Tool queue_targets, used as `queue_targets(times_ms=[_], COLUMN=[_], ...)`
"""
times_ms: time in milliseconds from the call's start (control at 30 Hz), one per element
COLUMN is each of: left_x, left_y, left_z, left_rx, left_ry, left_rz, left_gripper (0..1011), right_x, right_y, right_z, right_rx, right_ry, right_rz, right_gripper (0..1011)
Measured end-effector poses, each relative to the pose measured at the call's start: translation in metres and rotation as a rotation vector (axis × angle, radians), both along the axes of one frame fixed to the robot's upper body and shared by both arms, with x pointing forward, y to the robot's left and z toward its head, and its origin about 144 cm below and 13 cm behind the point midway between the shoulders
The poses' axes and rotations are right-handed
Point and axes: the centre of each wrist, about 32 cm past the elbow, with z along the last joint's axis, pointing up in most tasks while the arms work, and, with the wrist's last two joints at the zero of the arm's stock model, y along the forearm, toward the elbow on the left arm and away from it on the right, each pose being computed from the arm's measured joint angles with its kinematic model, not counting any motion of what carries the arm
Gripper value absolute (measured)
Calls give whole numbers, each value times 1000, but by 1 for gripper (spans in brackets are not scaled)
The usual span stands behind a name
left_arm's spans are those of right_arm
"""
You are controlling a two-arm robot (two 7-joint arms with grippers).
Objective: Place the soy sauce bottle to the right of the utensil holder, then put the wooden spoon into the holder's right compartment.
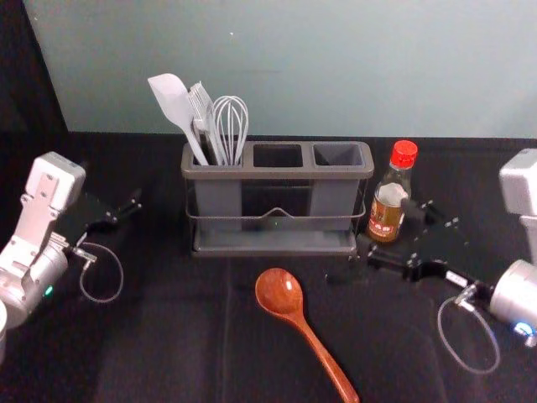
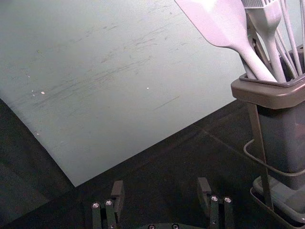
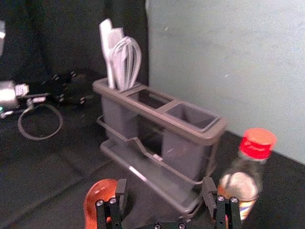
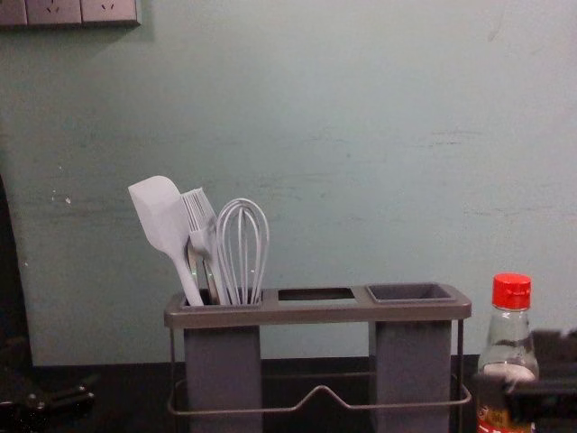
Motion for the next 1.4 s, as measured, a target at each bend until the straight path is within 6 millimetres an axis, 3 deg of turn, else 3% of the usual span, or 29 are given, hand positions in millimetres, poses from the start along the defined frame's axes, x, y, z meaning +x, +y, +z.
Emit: queue_targets(times_ms=[300,733,1400], left_x=[0,0,0], left_y=[0,0,0], left_z=[0,0,0], left_rx=[0,0,0], left_ry=[0,0,0], left_rz=[0,0,0], left_gripper=[1005,1005,1005], right_x=[4,38,40], right_y=[27,72,71], right_z=[5,23,16], right_rx=[-83,-246,-213], right_ry=[92,364,358], right_rz=[46,126,154], right_gripper=[1002,1002,1002])
